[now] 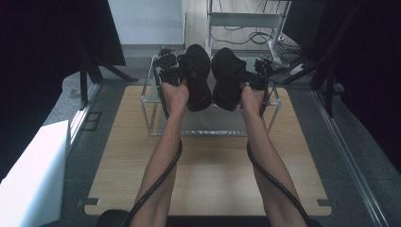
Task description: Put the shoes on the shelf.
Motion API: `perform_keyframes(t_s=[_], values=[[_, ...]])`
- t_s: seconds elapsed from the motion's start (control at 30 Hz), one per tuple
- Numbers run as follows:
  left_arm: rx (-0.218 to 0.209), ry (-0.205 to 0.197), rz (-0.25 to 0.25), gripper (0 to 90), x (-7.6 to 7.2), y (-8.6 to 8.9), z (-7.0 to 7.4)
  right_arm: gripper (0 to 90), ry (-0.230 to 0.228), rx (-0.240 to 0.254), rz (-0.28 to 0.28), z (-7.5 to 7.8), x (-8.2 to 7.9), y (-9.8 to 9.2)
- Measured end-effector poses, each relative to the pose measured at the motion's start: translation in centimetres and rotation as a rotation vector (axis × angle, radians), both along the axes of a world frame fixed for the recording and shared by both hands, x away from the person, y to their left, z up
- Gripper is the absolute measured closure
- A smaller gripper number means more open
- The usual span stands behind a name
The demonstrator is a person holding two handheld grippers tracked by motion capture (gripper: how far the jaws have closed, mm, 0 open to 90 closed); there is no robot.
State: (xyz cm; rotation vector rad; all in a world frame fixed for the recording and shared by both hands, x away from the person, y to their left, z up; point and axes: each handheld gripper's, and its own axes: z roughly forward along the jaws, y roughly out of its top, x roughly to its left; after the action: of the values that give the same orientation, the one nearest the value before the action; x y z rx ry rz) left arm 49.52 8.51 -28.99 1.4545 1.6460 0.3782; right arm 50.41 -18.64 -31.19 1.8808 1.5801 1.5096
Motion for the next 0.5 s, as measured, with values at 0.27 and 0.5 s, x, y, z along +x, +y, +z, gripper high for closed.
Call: perform_keyframes(t_s=[0.27,0.5], values=[[0.000,0.015,-0.031,63.5,0.5,-0.2,-0.4,63.7,-0.004,0.004,0.023,-0.1,0.3,0.0],[0.021,0.024,-0.059,56.0,0.6,-1.0,-0.6,52.3,-0.020,0.007,0.068,-0.1,0.3,0.6]])
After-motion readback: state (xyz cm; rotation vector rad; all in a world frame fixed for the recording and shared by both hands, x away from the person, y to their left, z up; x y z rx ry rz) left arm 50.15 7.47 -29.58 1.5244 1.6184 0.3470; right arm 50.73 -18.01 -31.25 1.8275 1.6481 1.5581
